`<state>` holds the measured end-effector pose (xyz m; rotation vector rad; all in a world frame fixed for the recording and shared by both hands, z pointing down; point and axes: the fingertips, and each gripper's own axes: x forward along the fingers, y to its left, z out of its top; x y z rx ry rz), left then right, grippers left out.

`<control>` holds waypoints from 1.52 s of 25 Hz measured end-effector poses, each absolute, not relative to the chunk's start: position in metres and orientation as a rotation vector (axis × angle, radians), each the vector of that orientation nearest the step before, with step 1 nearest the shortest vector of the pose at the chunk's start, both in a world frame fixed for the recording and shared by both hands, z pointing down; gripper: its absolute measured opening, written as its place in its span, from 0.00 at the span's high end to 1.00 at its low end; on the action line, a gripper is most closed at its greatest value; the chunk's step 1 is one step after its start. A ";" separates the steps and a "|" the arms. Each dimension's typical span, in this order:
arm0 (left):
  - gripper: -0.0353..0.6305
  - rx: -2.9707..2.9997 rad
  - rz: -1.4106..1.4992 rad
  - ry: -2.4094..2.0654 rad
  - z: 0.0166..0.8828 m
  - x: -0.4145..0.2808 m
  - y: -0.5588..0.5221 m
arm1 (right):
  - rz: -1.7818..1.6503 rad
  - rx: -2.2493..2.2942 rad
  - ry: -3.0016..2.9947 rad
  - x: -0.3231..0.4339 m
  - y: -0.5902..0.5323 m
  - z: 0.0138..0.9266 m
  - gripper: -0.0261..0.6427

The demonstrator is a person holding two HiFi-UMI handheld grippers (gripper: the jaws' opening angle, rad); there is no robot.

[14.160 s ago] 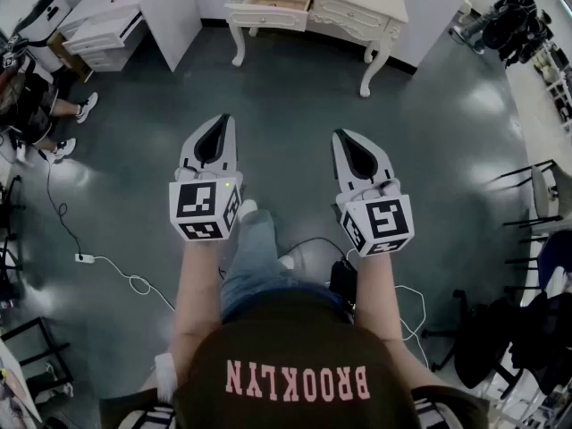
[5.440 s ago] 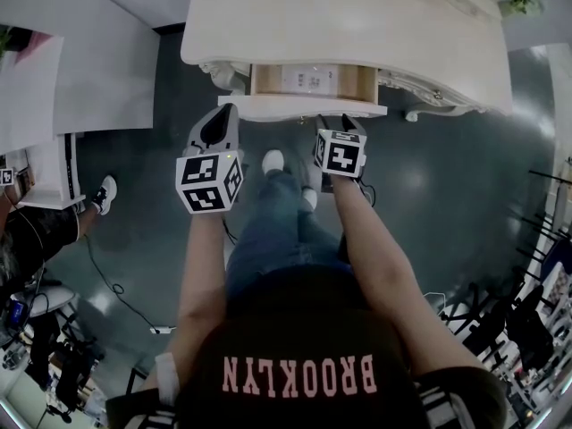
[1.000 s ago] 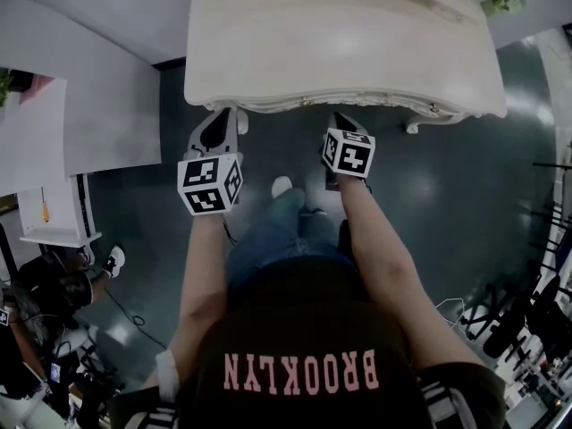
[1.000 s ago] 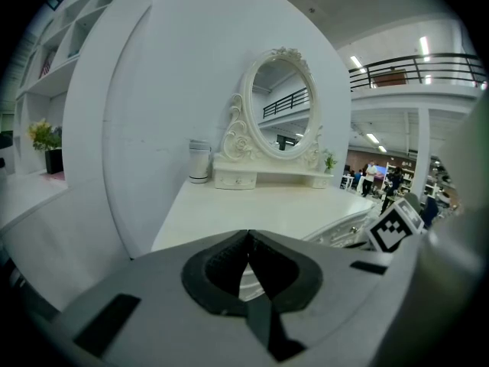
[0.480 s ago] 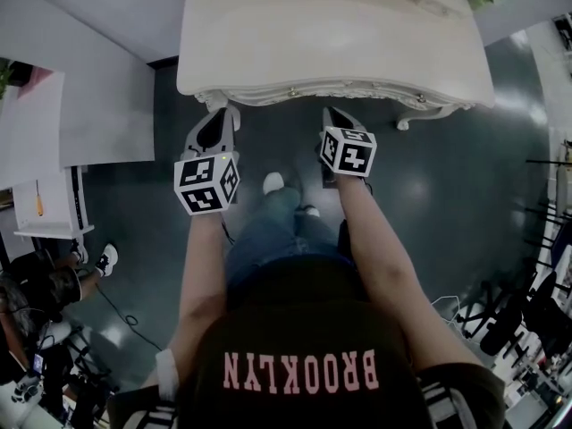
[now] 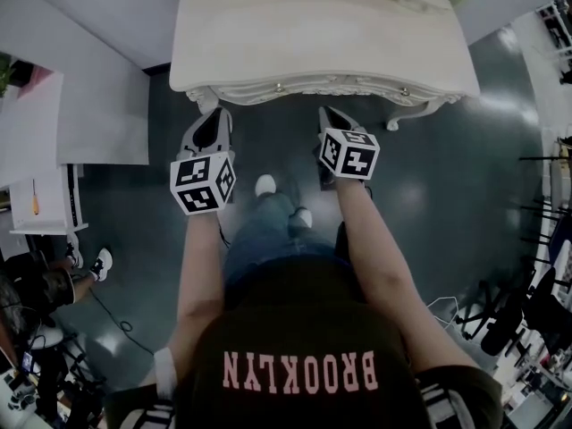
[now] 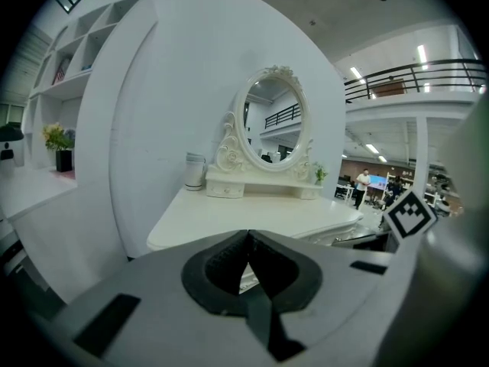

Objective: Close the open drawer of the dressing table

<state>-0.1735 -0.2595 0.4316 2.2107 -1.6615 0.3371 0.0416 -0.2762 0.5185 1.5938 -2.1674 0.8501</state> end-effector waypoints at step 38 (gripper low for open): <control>0.94 2.470 0.182 -1.913 0.299 -0.132 -0.174 | 0.134 1.618 -2.616 0.074 -0.195 0.312 0.97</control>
